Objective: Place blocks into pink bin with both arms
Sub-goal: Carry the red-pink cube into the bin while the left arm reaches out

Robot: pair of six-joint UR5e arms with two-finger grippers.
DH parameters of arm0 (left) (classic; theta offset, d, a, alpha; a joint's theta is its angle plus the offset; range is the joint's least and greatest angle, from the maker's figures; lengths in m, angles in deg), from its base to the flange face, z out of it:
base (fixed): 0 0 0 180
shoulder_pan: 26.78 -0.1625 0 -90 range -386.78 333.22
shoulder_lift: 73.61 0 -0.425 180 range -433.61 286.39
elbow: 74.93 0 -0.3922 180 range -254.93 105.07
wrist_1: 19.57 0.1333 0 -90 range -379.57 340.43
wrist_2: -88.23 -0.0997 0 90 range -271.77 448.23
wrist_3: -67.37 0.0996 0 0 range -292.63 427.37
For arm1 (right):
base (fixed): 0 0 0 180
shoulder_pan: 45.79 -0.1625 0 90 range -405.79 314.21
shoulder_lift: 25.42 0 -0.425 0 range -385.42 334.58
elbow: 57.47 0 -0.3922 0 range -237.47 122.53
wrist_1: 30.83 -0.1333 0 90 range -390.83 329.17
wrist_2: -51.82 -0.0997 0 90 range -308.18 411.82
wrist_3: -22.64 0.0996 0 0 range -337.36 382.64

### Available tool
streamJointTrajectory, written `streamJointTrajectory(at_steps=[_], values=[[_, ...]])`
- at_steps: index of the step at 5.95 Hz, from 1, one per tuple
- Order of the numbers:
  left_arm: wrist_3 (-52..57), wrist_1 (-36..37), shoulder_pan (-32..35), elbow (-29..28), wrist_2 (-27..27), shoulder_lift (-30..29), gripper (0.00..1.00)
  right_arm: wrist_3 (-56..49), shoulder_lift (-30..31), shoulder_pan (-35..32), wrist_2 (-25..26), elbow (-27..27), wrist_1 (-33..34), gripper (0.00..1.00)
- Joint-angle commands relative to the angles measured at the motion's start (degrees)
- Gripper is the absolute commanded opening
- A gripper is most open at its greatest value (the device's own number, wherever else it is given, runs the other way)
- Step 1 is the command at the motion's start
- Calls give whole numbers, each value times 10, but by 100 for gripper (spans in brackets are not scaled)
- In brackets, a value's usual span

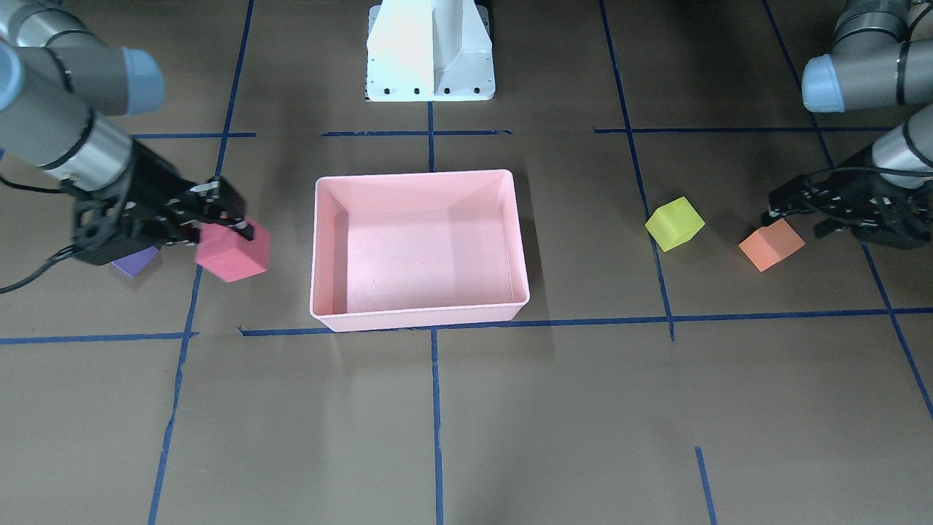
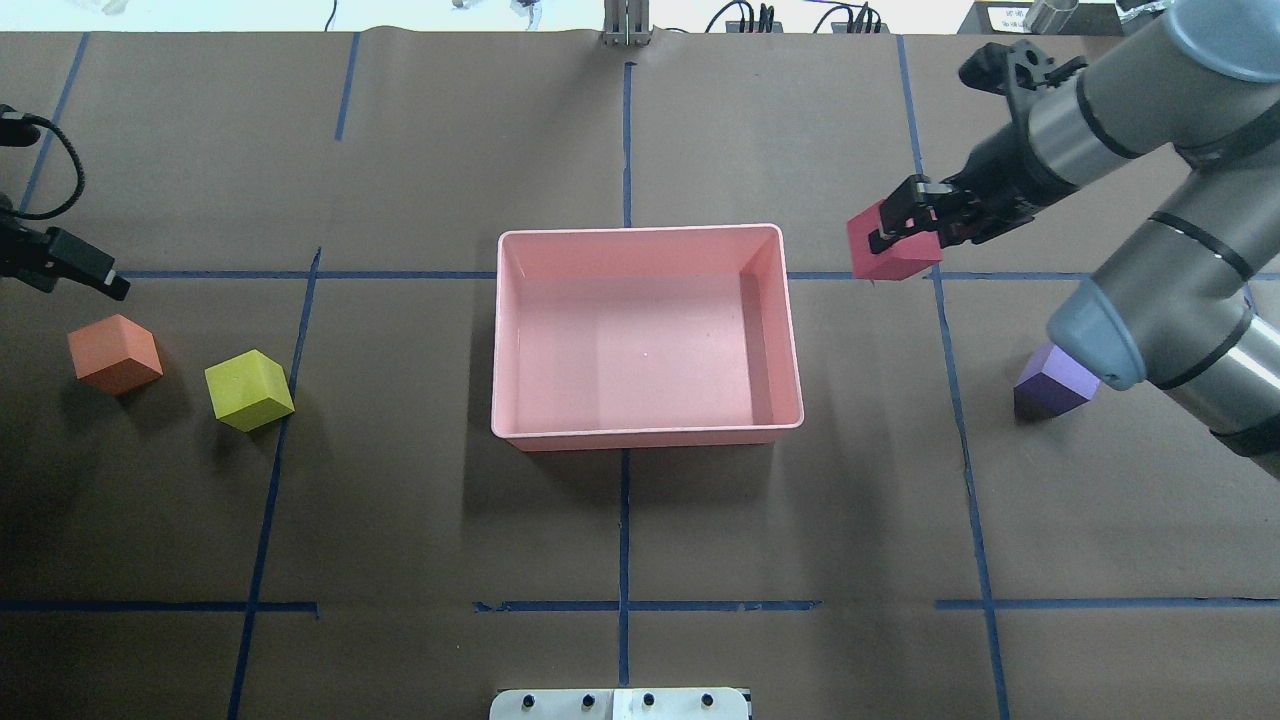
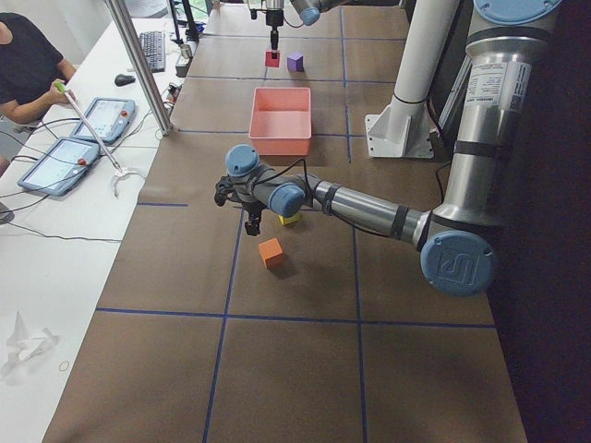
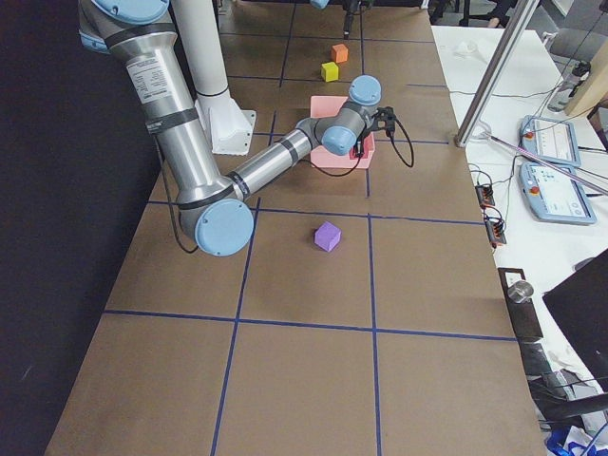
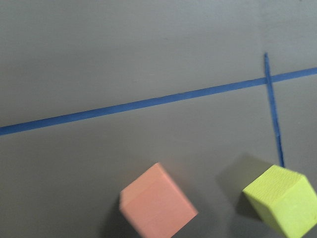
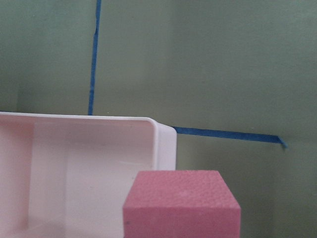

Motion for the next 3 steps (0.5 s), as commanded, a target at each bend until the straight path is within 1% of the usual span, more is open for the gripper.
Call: streamJointTrajectory(at_steps=[1, 2, 3], values=[[-205, -10, -44, 22, -7, -17, 100, 121, -95, 70, 83, 8, 60, 3], [-277, -42, -68, 26, -16, -16, 100, 163, -121, 100, 128, 23, 60, 4], [-358, -54, -99, 28, -73, -16, 100, 185, -128, 133, 171, 30, 60, 8]])
